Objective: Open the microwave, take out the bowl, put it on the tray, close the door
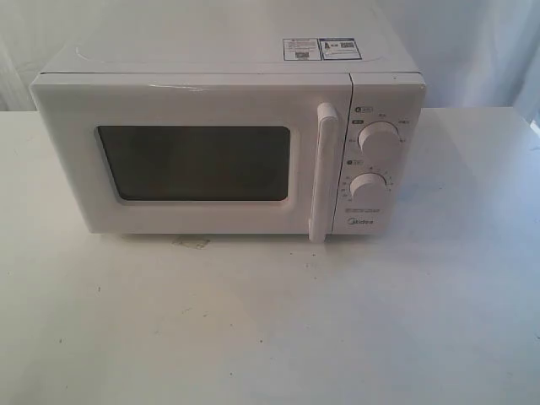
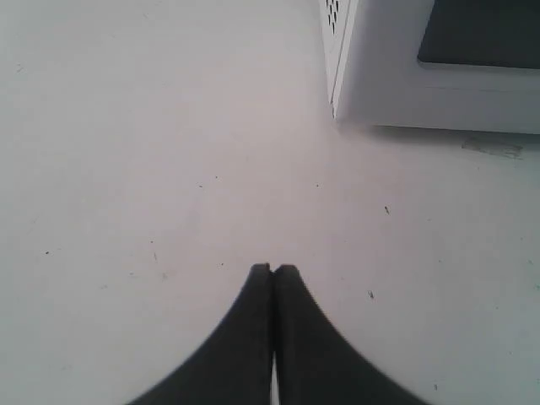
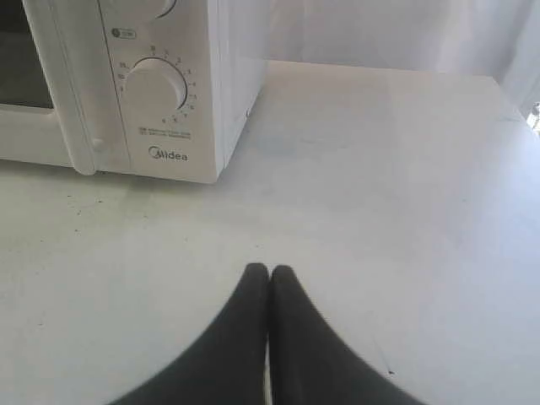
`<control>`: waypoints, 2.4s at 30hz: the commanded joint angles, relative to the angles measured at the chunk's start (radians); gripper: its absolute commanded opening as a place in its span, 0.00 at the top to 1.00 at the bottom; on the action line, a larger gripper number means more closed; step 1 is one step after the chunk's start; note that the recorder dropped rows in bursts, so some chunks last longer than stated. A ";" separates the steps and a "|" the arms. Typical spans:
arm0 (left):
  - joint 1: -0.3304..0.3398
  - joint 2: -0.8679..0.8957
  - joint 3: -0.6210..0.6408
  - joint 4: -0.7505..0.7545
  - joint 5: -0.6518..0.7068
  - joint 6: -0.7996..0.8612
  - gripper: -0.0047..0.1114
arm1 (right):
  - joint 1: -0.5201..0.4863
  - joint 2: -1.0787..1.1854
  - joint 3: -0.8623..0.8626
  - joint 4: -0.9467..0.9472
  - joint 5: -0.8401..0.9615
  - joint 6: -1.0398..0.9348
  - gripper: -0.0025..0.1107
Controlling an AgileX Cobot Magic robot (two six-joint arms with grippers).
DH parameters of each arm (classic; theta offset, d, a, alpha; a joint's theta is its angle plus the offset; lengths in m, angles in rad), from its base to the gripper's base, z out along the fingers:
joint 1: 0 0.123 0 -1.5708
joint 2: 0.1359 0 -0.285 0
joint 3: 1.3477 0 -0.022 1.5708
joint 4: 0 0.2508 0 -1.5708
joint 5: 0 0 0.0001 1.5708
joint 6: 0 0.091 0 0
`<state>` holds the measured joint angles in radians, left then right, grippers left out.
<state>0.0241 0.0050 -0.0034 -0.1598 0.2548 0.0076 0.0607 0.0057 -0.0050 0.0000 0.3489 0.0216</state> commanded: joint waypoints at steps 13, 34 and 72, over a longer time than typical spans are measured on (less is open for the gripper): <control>-0.007 -0.005 0.003 0.002 0.000 -0.008 0.96 | -0.006 -0.006 0.005 0.000 -0.002 0.000 0.98; -0.007 -0.005 0.003 0.002 0.000 -0.008 0.96 | -0.006 -0.006 0.005 -0.026 -0.830 0.000 0.98; -0.007 -0.005 0.003 0.002 0.000 -0.008 0.96 | -0.006 0.438 -0.413 0.186 -0.249 -0.332 0.98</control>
<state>0.0241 0.0050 -0.0034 -0.1598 0.2548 0.0076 0.0607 0.4239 -0.4170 0.1811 0.1220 -0.3004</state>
